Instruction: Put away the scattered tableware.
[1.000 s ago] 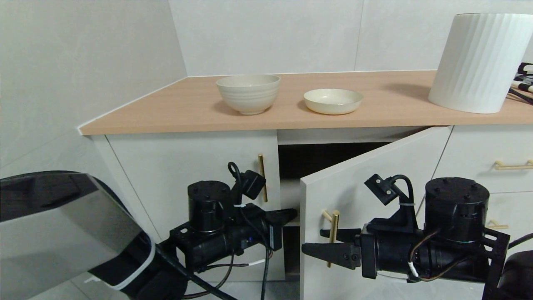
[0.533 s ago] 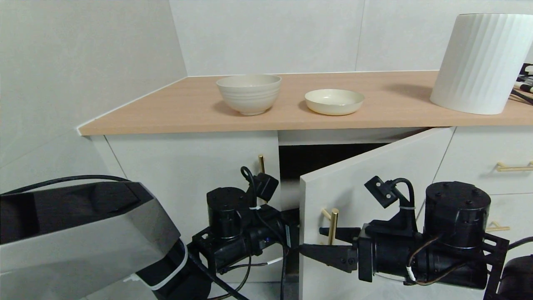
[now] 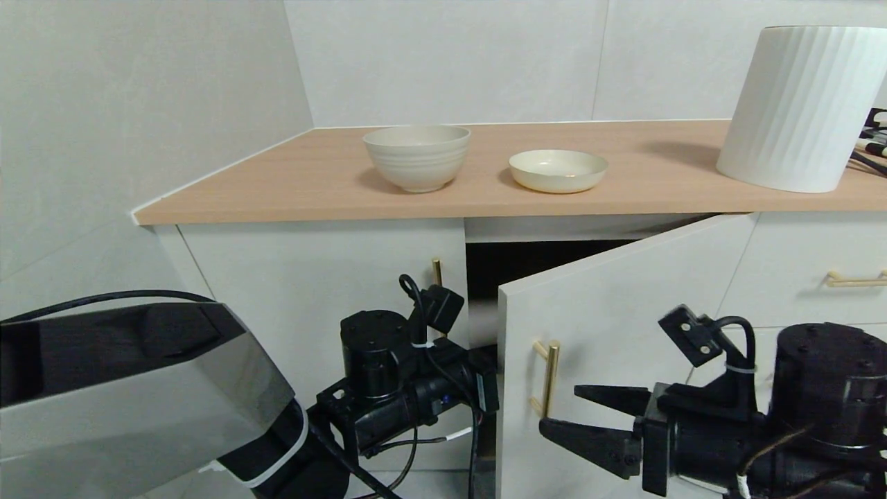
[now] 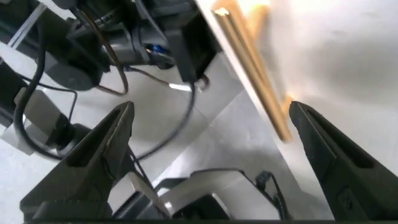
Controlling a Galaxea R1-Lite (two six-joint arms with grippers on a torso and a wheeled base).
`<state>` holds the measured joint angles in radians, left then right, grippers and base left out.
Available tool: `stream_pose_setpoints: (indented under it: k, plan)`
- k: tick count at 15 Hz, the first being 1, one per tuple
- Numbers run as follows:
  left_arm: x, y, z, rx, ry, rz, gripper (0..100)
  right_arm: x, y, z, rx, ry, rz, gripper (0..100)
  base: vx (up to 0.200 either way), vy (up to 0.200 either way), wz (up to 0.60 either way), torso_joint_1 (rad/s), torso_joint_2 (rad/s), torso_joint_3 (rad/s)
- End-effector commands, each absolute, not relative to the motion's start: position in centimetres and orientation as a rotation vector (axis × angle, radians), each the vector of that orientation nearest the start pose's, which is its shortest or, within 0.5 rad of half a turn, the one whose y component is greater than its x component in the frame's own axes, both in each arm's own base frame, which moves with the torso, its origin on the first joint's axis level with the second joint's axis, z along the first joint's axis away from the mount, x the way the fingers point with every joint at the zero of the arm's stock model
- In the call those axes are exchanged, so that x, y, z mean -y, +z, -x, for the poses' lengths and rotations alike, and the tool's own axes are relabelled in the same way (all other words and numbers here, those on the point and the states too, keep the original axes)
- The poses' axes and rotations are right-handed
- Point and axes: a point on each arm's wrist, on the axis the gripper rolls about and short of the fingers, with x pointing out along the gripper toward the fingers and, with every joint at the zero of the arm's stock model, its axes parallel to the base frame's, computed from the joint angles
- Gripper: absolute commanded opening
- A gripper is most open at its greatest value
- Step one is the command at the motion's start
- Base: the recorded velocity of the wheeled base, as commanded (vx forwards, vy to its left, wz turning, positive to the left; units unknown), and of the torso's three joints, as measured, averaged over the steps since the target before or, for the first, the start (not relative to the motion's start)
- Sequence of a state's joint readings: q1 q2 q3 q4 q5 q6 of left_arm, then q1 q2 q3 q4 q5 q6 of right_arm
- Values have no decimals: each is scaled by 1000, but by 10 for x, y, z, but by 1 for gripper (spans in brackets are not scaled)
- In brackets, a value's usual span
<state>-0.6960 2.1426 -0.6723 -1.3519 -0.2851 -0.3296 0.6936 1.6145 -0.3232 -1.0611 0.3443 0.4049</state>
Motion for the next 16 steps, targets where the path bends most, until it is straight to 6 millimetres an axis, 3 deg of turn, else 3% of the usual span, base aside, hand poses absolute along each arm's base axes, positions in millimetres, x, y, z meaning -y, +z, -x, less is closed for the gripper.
stream_pose_setpoints:
  k: [1,3,6,11,16]
  plan:
    - [233,77,-267,-273,-954,279,0,-134,132,-143,-452,987,-304,100,0,0,0,0,0,0]
    - [232,77,-266,-276,-953,278,0,-122,122,-121,-487,1010,-264,100,0,0,0,0,0,0]
    - [231,81,-263,-272,-957,279,0,-117,114,-107,-525,1035,-247,100,0,0,0,0,0,0]
    - [233,77,-262,-303,-961,271,0,-117,109,-103,-555,1051,-235,100,0,0,0,0,0,0]
    - [236,71,-265,-324,-956,270,0,-117,109,-102,-556,1054,-234,100,-160,0,0,6,1,4]
